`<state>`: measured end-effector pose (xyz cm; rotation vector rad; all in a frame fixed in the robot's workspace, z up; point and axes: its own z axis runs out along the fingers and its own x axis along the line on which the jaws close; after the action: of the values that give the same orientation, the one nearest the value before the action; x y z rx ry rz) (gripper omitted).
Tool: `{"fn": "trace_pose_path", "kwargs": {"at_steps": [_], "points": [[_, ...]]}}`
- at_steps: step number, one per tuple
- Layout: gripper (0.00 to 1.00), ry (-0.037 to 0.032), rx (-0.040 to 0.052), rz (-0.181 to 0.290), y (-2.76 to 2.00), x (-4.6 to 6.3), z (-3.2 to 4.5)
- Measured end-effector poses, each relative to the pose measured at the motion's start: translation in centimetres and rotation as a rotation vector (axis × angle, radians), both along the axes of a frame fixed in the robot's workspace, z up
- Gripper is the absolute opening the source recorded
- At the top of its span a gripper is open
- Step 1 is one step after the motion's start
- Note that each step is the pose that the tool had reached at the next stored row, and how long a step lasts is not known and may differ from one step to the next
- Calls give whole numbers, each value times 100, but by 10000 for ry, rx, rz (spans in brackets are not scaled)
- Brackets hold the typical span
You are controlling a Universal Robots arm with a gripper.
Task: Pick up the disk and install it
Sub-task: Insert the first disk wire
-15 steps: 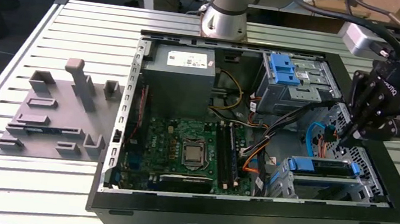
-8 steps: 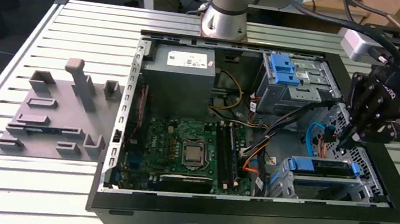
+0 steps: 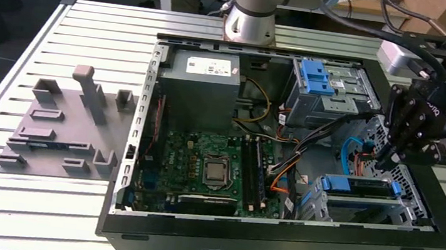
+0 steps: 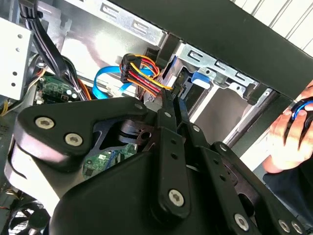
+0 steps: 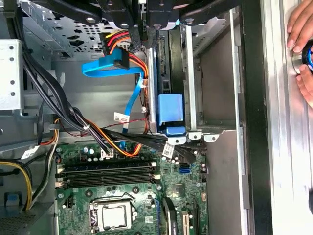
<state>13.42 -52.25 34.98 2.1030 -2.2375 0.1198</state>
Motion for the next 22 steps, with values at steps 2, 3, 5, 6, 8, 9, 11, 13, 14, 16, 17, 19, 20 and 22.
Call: {"fn": "trace_pose_path", "kwargs": {"at_steps": [2, 3, 5, 6, 8, 9, 11, 13, 14, 16, 17, 19, 20, 22], "points": [[16, -14, 2, 111, -8, -7, -6], [16, -22, 2, 166, -11, -11, -8], [16, -46, 5, 229, -22, -24, -15], [16, -62, 10, 243, -30, -31, -19], [16, -96, 30, 257, -52, -47, -27], [16, -113, 42, 261, -65, -55, -30], [16, -150, 64, 272, -85, -75, -38], [16, -187, 95, 299, -92, -93, -47], [16, -216, 111, 314, -93, -99, -50], [16, -291, 140, 336, -100, -112, -55], [16, -331, 154, 340, -108, -119, -60], [16, -378, 166, 349, -131, -131, -76], [16, -388, 166, 365, -140, -134, -84], [16, -397, 182, 420, -152, -139, -97]]}}
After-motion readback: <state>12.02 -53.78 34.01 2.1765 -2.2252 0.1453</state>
